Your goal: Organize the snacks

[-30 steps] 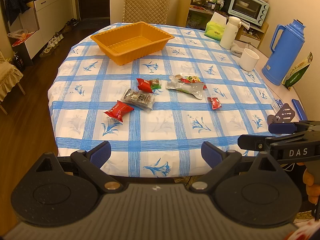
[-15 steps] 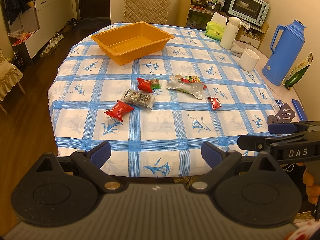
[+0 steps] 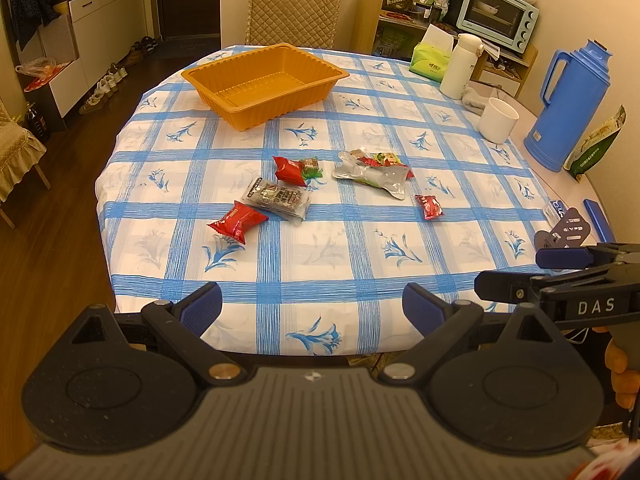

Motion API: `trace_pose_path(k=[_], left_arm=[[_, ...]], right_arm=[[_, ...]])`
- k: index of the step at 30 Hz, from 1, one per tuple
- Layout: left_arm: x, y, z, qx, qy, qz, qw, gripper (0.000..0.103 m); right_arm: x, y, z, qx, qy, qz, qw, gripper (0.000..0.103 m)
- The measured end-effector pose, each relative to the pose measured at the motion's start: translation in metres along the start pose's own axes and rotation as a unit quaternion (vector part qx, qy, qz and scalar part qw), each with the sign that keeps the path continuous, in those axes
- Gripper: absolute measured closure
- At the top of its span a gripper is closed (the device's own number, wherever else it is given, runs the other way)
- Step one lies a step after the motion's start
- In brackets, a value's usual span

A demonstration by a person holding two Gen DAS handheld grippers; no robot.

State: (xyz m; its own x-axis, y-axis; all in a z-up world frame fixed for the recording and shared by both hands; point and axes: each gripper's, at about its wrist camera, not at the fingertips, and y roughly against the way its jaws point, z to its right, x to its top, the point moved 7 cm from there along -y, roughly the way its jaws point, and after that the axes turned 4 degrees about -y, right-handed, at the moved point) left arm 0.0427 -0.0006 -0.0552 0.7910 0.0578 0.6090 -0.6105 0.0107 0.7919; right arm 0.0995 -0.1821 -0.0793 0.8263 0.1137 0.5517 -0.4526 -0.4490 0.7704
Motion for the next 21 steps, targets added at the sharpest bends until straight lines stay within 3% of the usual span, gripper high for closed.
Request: trace_pose_path(k=[21], left_arm=[[0.000,-0.015,-0.008,-0.002,0.004,-0.003,1.0000,0.007]], right_arm=[[0.003,-0.008,0.001,0.002,-0.004,0.007,1.000,0.000]])
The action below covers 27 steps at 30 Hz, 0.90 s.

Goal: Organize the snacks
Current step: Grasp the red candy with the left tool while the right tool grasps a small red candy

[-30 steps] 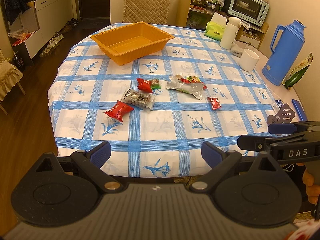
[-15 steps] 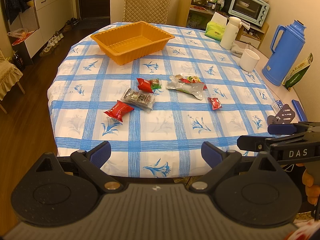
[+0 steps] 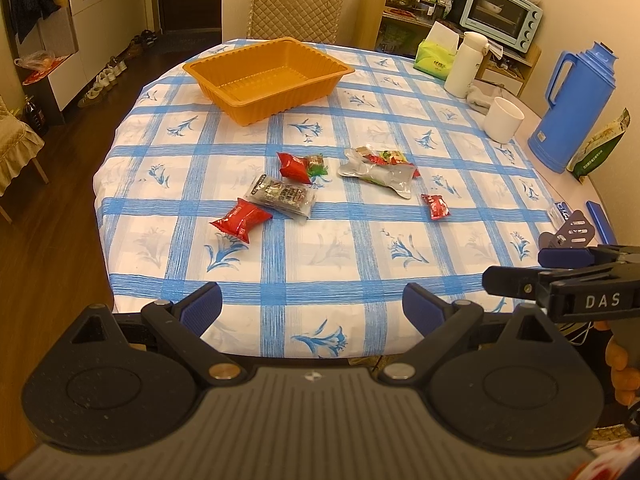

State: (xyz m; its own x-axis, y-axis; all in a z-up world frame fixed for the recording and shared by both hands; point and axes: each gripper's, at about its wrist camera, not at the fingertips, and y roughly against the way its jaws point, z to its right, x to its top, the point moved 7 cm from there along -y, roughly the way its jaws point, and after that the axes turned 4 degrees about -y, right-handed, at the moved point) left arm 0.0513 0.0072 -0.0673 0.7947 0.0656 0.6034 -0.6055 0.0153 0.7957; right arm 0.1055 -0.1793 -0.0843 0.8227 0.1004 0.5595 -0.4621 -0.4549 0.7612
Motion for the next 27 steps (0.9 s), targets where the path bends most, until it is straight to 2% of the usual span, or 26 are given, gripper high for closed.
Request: trace_pose_path(k=[7,18,27], left_arm=[[0.002,-0.012,-0.018,0.006,-0.010,0.019,0.9998,0.007],[0.012,-0.056,-0.044,0.008,-0.046,0.026,0.9986,0.015],[0.029,-0.102,-0.060,0.001,-0.083,0.017,0.9964,0.029]], right_arm=[[0.009,-0.008,0.017,0.010,-0.007,0.028,1.000,0.000],[0.021,-0.029,0.049,-0.017,-0.021,0.068,0.997,0.001],[0.024,-0.053,0.064,-0.027,-0.040,0.065,0.997,0.017]])
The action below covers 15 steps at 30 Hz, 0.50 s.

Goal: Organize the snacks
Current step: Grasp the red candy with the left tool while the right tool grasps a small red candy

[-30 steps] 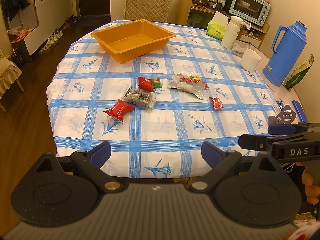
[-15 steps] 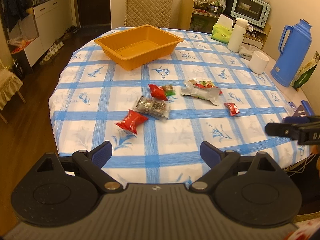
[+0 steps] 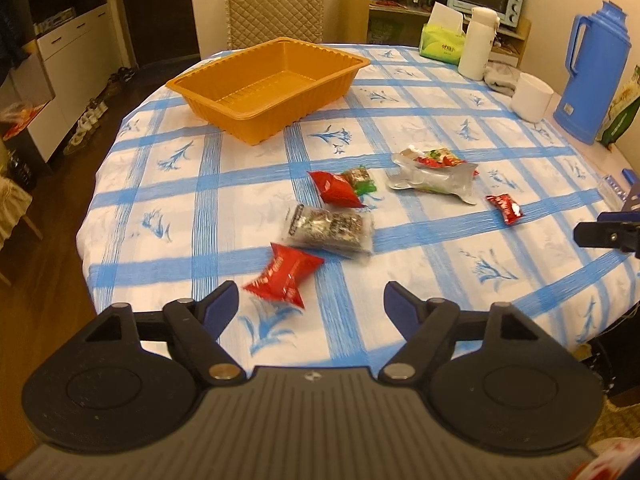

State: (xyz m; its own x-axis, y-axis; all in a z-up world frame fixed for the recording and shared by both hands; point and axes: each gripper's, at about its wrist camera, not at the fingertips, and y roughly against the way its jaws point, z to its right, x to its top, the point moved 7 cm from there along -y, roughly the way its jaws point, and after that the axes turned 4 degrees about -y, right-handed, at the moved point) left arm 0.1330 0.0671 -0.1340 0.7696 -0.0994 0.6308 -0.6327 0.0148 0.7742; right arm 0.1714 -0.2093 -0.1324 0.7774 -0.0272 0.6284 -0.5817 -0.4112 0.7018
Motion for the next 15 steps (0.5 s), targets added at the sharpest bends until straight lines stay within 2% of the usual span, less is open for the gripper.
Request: trace_pose_path(k=[2,5,8,15], left_arm=[[0.003,-0.011,-0.004,-0.005,-0.008,-0.005,0.9999,0.034],[0.008,-0.026,-0.009,-0.008,-0.020,-0.012,0.9997,0.037],[0.010,-0.041,-0.012,-0.012,-0.035,-0.022,0.9991,0.038],[0.013,-0.068,-0.016,-0.023,-0.056,-0.046,0.9971,0.050]], right_arm=[[0.001,-0.006,0.002,-0.003,-0.004,-0.002,1.000,0.023],[0.003,-0.012,0.005,-0.007,-0.012,-0.003,1.000,0.026],[0.006,-0.018,0.009,-0.013,-0.019,-0.003,1.000,0.029],[0.012,-0.028,0.016,-0.028,-0.032,-0.001,0.999,0.031]])
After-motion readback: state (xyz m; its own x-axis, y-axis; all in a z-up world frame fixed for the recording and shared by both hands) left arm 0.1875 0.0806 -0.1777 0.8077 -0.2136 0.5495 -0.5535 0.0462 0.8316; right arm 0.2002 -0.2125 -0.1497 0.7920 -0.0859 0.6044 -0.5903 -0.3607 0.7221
